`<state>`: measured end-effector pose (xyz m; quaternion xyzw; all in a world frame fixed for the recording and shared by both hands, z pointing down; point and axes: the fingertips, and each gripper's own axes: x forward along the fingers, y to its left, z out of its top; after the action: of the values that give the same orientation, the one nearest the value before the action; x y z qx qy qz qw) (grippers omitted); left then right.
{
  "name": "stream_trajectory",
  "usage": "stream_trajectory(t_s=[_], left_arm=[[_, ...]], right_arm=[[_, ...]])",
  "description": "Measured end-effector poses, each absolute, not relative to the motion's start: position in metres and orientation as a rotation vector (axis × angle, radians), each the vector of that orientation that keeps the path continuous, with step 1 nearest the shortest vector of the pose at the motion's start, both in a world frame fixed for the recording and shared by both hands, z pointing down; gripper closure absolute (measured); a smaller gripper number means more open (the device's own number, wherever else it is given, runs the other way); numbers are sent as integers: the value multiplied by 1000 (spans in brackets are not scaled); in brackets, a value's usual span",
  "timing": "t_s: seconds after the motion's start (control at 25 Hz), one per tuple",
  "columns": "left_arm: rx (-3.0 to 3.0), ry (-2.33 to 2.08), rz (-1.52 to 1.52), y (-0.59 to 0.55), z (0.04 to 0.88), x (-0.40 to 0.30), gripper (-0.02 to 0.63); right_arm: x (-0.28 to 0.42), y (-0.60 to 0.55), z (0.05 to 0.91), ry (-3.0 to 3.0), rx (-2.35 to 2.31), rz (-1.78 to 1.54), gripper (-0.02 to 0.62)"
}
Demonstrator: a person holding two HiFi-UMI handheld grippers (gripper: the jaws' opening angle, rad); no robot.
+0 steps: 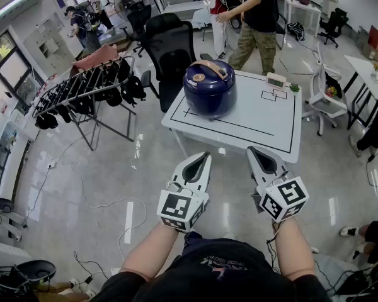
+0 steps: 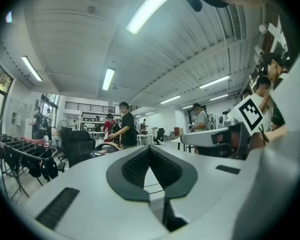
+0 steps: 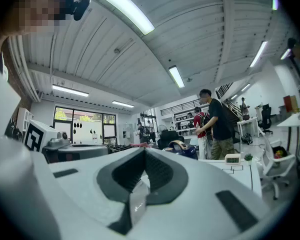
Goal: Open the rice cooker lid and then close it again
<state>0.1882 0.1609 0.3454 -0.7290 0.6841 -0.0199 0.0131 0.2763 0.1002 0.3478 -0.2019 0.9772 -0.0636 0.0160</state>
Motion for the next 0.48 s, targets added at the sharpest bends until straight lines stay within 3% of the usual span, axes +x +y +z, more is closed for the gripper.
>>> stream_trajectory(t_s=[0.48], left_arm=[[-2267, 2155, -48, 163, 342, 179, 603]], right_arm=[[269, 101, 344, 3012, -590, -240, 594]])
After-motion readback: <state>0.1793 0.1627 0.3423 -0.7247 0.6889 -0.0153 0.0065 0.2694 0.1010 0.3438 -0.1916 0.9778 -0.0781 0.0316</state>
